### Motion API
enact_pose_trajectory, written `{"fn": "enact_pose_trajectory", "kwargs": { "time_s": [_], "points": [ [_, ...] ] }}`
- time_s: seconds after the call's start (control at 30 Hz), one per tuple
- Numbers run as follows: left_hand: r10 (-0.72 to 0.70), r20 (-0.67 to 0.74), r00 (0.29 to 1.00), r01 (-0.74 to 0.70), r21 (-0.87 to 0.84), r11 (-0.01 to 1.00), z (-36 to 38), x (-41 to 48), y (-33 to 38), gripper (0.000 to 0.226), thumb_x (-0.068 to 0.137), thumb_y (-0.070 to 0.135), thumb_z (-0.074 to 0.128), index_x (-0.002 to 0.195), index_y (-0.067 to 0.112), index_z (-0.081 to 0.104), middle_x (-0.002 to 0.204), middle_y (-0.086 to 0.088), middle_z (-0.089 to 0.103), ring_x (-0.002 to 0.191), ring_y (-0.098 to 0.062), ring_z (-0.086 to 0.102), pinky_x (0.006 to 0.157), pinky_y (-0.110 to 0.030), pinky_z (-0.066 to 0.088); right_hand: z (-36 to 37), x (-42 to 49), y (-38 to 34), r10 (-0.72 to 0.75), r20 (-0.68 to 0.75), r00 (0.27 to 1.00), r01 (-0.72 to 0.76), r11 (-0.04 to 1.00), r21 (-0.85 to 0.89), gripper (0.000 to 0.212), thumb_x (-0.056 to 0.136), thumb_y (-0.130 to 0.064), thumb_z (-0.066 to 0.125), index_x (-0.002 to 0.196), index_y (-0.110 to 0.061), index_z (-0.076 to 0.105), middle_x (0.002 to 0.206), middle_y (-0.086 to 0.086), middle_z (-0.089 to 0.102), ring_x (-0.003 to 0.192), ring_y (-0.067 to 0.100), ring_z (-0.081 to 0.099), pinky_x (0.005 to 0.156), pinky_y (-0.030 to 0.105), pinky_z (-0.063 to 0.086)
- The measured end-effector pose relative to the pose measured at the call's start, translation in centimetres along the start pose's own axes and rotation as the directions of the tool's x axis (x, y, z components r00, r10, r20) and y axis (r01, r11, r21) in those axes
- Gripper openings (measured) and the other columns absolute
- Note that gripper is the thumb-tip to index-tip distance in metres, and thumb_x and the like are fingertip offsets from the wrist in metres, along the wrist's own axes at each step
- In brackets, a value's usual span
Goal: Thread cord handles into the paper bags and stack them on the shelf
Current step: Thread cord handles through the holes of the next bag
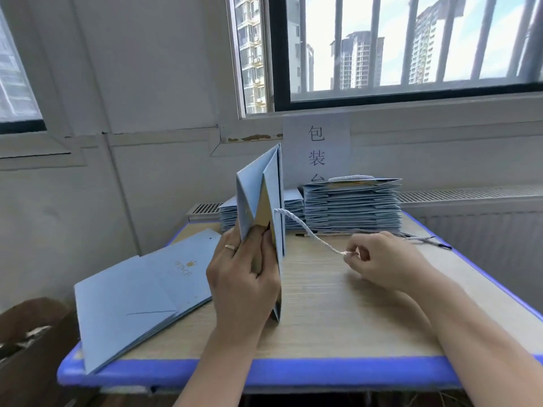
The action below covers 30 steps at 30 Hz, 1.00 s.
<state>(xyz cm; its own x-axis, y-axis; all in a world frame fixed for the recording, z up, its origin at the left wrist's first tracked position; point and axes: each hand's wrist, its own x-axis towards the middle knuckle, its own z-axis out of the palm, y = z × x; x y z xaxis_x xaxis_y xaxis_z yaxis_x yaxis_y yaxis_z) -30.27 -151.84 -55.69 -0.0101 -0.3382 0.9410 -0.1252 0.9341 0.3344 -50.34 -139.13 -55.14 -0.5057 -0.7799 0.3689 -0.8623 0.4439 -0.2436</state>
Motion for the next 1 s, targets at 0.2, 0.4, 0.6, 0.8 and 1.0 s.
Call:
{"fn": "enact_pose_trajectory", "kwargs": {
  "time_s": [0.2, 0.4, 0.6, 0.8, 1.0],
  "points": [
    [-0.074, -0.025, 0.997, 0.072, -0.057, 0.996, -0.1, 0.1, 0.1, 0.024, 0.089, 0.018, 0.056, 0.085, 0.007, 0.077, 0.073, 0.008, 0.056, 0.064, -0.015, 0.049, 0.063, -0.005, 0.031, 0.5, 0.0, -0.4, 0.010, 0.023, 1.000, -0.013, 0.985, 0.170, 0.022, 0.093, -0.037, 0.062, 0.078, -0.022, 0.061, 0.062, -0.012, 0.061, 0.064, 0.007, 0.052, 0.062, 0.028, 0.040],
    [-0.184, 0.065, 0.981, 0.191, -0.115, 0.975, -0.2, 0.0, 0.3, 0.030, 0.088, 0.030, 0.054, 0.093, 0.014, 0.078, 0.089, -0.002, 0.069, 0.081, -0.020, 0.062, 0.071, -0.007, 0.038, 0.0, -0.3, -1.7, 0.025, 0.077, 0.997, -0.061, 0.850, 0.523, 0.034, 0.093, -0.013, 0.068, 0.077, -0.013, 0.038, 0.043, -0.006, 0.054, 0.037, 0.011, 0.046, 0.044, 0.025, 0.038],
    [-0.202, 0.169, 0.965, 0.217, -0.078, 0.973, -0.3, -0.1, 0.3, 0.033, 0.087, 0.035, 0.048, 0.082, 0.015, 0.073, 0.074, -0.003, 0.063, 0.067, -0.022, 0.054, 0.060, -0.028, 0.036, 0.1, -0.2, -1.8, 0.001, 0.138, 0.990, -0.089, 0.765, 0.638, 0.024, 0.093, 0.006, 0.045, 0.092, -0.017, 0.048, 0.065, 0.003, 0.071, 0.055, 0.024, 0.060, 0.057, 0.033, 0.045],
    [-0.130, 0.294, 0.947, 0.147, -0.034, 0.989, -0.7, -0.3, -0.3, 0.034, 0.086, 0.035, 0.043, 0.064, 0.017, 0.061, 0.052, 0.000, 0.045, 0.052, -0.018, 0.042, 0.049, -0.018, 0.024, 0.0, -0.1, -1.3, -0.039, 0.241, 0.970, -0.108, 0.816, 0.567, 0.045, 0.081, 0.007, 0.048, 0.086, -0.031, 0.071, 0.078, -0.010, 0.073, 0.065, 0.013, 0.063, 0.071, 0.037, 0.054],
    [-0.136, 0.352, 0.926, 0.163, -0.049, 0.985, -1.1, -0.8, -0.3, 0.034, 0.084, 0.037, 0.042, 0.061, 0.017, 0.057, 0.048, 0.000, 0.040, 0.058, -0.021, 0.042, 0.049, -0.026, 0.028, -0.2, -0.3, -1.3, -0.060, 0.298, 0.953, -0.169, 0.710, 0.683, 0.003, 0.093, -0.009, 0.064, 0.095, -0.011, 0.065, 0.083, 0.000, 0.077, 0.057, 0.017, 0.063, 0.056, 0.026, 0.048]
  ]
}}
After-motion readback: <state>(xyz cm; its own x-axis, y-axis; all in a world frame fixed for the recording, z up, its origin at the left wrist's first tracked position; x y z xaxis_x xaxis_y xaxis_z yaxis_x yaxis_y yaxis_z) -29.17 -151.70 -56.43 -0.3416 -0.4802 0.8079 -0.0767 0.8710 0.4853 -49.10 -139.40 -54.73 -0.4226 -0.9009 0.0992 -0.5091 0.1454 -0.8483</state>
